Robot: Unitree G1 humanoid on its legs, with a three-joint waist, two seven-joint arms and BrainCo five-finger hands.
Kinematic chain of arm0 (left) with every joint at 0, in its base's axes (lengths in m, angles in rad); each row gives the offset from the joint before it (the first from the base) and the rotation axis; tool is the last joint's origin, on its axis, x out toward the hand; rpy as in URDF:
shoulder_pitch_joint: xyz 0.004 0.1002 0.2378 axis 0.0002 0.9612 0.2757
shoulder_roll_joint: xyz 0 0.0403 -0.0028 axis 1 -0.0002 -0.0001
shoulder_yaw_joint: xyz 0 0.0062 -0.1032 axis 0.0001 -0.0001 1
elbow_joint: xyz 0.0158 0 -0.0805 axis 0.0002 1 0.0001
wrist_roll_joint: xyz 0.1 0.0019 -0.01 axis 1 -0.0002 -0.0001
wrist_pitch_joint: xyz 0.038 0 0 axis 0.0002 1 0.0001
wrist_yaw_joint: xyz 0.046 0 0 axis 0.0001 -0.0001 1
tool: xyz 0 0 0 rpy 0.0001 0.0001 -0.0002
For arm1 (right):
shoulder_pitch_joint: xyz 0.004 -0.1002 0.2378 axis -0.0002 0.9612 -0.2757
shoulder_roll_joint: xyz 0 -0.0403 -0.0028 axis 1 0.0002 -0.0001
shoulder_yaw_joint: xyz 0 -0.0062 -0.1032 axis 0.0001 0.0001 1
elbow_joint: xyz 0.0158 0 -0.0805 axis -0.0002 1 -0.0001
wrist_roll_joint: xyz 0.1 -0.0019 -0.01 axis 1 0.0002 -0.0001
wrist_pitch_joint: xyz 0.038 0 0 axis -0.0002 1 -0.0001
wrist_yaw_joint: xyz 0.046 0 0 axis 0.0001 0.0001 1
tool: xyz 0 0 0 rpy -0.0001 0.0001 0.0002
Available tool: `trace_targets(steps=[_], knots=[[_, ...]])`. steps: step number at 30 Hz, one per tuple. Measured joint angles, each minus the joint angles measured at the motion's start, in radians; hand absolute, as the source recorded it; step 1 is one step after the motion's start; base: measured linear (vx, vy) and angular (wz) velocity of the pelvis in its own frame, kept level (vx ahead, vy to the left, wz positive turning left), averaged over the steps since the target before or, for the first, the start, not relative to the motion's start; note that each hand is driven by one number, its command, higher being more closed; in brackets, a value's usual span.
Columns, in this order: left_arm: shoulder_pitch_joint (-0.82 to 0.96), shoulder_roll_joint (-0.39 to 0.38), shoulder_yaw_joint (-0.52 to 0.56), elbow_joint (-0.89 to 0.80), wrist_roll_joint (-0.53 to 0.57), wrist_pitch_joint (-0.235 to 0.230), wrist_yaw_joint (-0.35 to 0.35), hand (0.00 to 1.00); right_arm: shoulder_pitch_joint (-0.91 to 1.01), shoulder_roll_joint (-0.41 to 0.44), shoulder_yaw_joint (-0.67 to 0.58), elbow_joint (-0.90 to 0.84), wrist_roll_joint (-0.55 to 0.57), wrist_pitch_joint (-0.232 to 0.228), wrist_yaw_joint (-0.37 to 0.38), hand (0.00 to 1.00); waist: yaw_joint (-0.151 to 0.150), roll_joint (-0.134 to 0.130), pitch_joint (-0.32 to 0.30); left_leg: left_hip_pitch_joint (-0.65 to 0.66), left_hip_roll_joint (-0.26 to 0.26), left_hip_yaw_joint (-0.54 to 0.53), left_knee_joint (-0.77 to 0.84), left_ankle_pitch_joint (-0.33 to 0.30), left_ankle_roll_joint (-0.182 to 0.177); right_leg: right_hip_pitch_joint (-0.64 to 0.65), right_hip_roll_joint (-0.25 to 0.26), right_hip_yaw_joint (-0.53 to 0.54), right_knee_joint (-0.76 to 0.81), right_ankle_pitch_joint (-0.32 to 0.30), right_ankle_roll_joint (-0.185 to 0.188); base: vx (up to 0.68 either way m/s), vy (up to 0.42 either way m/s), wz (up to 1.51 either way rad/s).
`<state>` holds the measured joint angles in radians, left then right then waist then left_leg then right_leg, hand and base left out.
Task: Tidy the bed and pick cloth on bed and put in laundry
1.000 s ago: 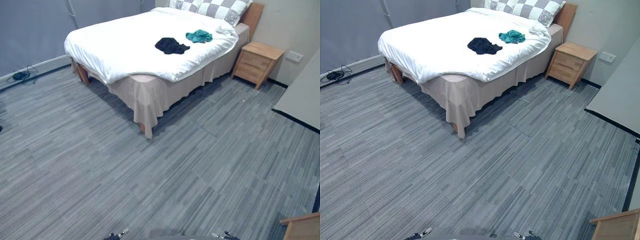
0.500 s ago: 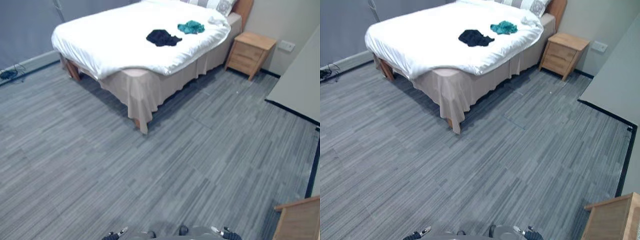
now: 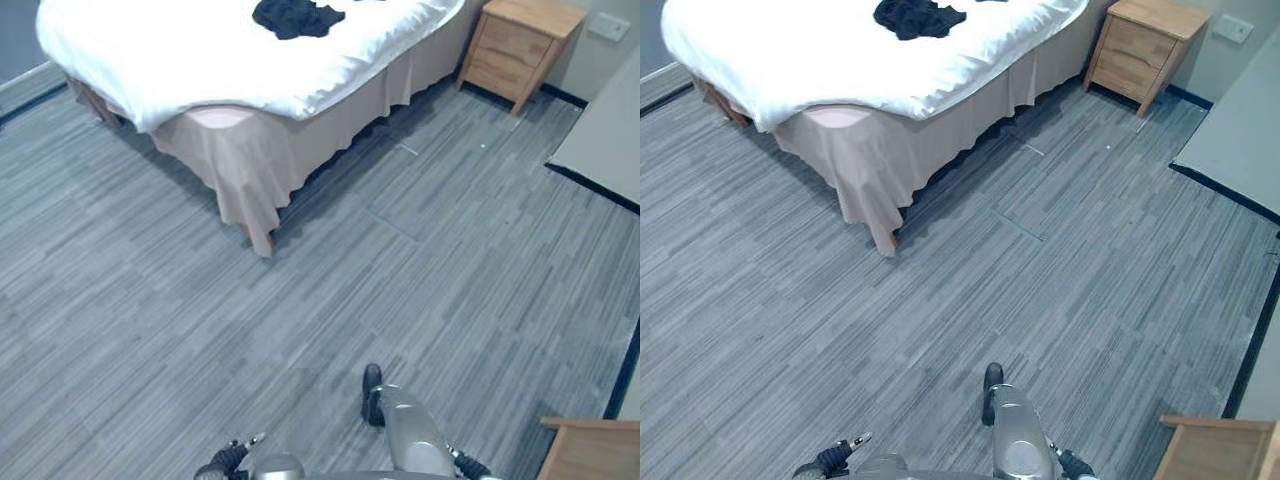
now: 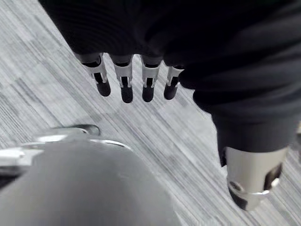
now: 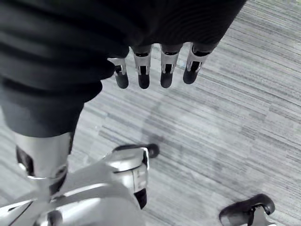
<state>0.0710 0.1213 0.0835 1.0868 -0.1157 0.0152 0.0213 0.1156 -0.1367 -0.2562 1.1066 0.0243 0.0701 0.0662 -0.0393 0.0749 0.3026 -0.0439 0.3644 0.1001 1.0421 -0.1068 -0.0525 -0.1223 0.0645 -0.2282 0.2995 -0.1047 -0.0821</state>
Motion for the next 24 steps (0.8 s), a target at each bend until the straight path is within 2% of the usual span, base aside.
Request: trace_targets(steps=[1,2,3,4,6,7,8,11,12,13,14,15,16,17,18,19,20,21,22,24], knots=[[0.002,0.001,0.002,0.0,0.0,-0.002,0.0,0.0,-0.001,-0.002,0.005,0.01,-0.009,-0.005,-0.001,0.0,0.001,0.001,0.0,-0.04,0.004,-0.009,0.083,-0.008,0.01,0.042,0.012,0.0,-0.025,-0.004,-0.005,0.53,-0.147,-0.01],[0.01,0.006,0.011,-0.015,0.0,-0.005,-0.001,0.0,-0.003,-0.002,0.021,0.014,-0.02,-0.011,-0.002,0.0,0.005,-0.013,0.006,-0.105,-0.013,-0.01,0.149,-0.037,0.004,0.122,0.024,0.0,-0.065,-0.019,-0.011,0.52,-0.139,0.1],[0.018,0.009,0.025,-0.04,0.001,-0.02,-0.004,0.0,-0.009,-0.008,0.031,0.014,-0.024,-0.026,0.0,0.0,0.011,-0.03,0.012,-0.162,-0.061,0.001,0.107,-0.062,0.004,0.19,0.023,0.001,-0.094,-0.041,-0.022,0.5,-0.138,0.09],[0.02,0.008,0.03,-0.049,0.0,-0.028,-0.007,0.0,-0.011,-0.008,0.034,0.014,-0.024,-0.033,0.002,0.0,0.021,-0.035,0.014,-0.183,-0.086,0.01,0.062,-0.074,-0.003,0.216,0.021,0.005,-0.105,-0.05,-0.022,0.46,-0.119,-0.05],[0.026,-0.003,0.046,-0.072,0.0,-0.043,-0.02,0.0,-0.037,-0.011,0.037,0.01,-0.025,-0.065,0.006,0.0,0.057,-0.052,0.024,-0.222,-0.171,0.119,-0.283,-0.083,-0.004,0.3,-0.001,0.014,-0.13,-0.075,-0.012,0.43,-0.051,-0.22],[0.03,-0.004,0.046,-0.077,0.0,-0.044,-0.02,0.0,-0.043,-0.011,0.037,0.004,-0.025,-0.068,0.009,0.0,0.059,-0.059,0.023,-0.219,-0.194,0.162,-0.396,-0.078,-0.008,0.317,-0.011,0.013,-0.133,-0.089,-0.004,0.43,-0.004,-0.06],[0.038,-0.007,0.046,-0.078,0.0,-0.043,-0.02,0.0,-0.05,-0.011,0.035,-0.015,-0.023,-0.073,0.021,0.0,0.059,-0.061,0.021,-0.214,-0.228,0.248,-0.607,-0.049,-0.031,0.357,-0.02,0.009,-0.151,-0.112,0.01,0.36,0.017,0.08],[0.053,-0.017,0.047,-0.077,0.0,-0.03,-0.018,0.0,-0.066,-0.009,0.039,-0.048,0.004,-0.089,0.045,0.0,0.064,-0.054,0.017,-0.22,-0.268,0.413,-0.882,0.014,-0.005,0.49,-0.015,-0.013,-0.218,-0.173,0.061,0.7,0.144,0.24],[0.061,-0.015,0.048,-0.078,-0.004,-0.016,-0.015,0.0,-0.064,-0.007,0.039,-0.053,0.004,-0.09,0.046,0.0,0.083,-0.065,0.001,-0.227,-0.269,0.458,-0.878,0.012,0.009,0.509,-0.035,-0.027,-0.206,-0.222,0.081,0.62,0.184,-0.08],[0.065,-0.007,0.053,-0.076,-0.009,-0.007,-0.014,0.0,-0.061,-0.002,0.041,-0.049,0.003,-0.088,0.046,0.0,0.1,-0.089,-0.012,-0.237,-0.27,0.476,-0.831,0.028,0.07,0.5,-0.065,-0.027,-0.161,-0.258,0.096,0.65,0.192,-0.39],[0.069,0.003,0.079,-0.059,-0.008,0.019,-0.011,0.0,-0.072,0.005,0.048,-0.05,0.001,-0.086,0.046,0.0,0.112,-0.115,-0.032,-0.257,-0.263,0.504,-0.74,0.044,0.166,0.429,-0.125,-0.046,0.057,-0.317,0.156,0.52,0.148,-0.38],[0.073,0.001,0.088,-0.049,-0.007,0.03,-0.01,0.0,-0.087,0.01,0.056,-0.048,-0.005,-0.083,0.046,0.0,0.111,-0.114,-0.041,-0.251,-0.261,0.508,-0.718,0.088,0.22,0.369,-0.16,-0.057,0.224,-0.317,0.175,0.65,0.205,-0.11],[0.063,0.023,0.084,-0.036,0.0,0.044,-0.002,0.0,-0.109,0.018,0.065,-0.027,-0.017,-0.084,0.046,0.0,0.097,-0.157,-0.047,-0.235,-0.3,0.501,-0.703,0.045,0.253,0.237,-0.265,-0.084,0.527,-0.256,0.23,0.64,0.258,0.27],[0.051,0.029,0.084,-0.038,0.001,0.044,0.005,0.0,-0.124,0.024,0.068,-0.019,-0.029,-0.084,0.051,0.0,0.085,-0.164,-0.046,-0.213,-0.319,0.478,-0.709,0.031,0.259,0.172,-0.307,-0.105,0.633,-0.256,0.219,0.75,0.32,0.59],[0.041,0.03,0.081,-0.041,0.001,0.038,0.007,0.0,-0.135,0.036,0.068,-0.01,-0.038,-0.087,0.058,0.0,0.077,-0.156,-0.041,-0.157,-0.333,0.434,-0.735,0.022,0.254,0.127,-0.315,-0.135,0.644,-0.263,0.21,0.62,0.263,0.64],[0.035,0.028,0.08,-0.045,0.0,0.037,0.007,0.0,-0.134,0.042,0.068,-0.009,-0.037,-0.09,0.06,0.0,0.077,-0.147,-0.037,-0.12,-0.337,0.405,-0.758,0.02,0.249,0.115,-0.305,-0.143,0.612,-0.263,0.21,0.57,0.202,1.04],[0.018,0.029,0.06,-0.061,0.002,0.033,0.004,0.0,-0.126,0.035,0.063,-0.018,-0.011,-0.101,0.064,0.0,0.065,-0.106,-0.021,-0.028,-0.339,0.322,-0.826,0.017,0.235,0.102,-0.257,-0.158,0.457,-0.265,0.22,0.5,0.129,1.3],[0.001,0.028,0.033,-0.063,0.005,0.026,0.002,0.0,-0.119,0.028,0.065,-0.028,0.009,-0.104,0.062,0.0,0.052,-0.091,-0.027,0.007,-0.34,0.267,-0.865,0.023,0.224,0.079,-0.231,-0.147,0.34,-0.259,0.22,0.47,0.093,1.53],[-0.014,0.031,0.021,-0.065,0.008,0.022,0.002,0.0,-0.112,0.026,0.065,-0.037,0.018,-0.106,0.056,0.0,0.051,-0.089,-0.029,0.023,-0.345,0.23,-0.887,0.028,0.216,0.057,-0.219,-0.134,0.266,-0.247,0.225,0.42,0.03,1.68],[-0.08,0.048,-0.026,-0.067,0.0,0.014,0.002,0.0,-0.084,0.031,0.042,-0.036,0.066,-0.105,0.035,0.0,0.051,-0.101,-0.033,0.048,-0.383,0.097,-0.921,0.024,0.202,-0.031,-0.223,0.026,-0.004,-0.128,0.244,0.46,-0.054,1.9]])
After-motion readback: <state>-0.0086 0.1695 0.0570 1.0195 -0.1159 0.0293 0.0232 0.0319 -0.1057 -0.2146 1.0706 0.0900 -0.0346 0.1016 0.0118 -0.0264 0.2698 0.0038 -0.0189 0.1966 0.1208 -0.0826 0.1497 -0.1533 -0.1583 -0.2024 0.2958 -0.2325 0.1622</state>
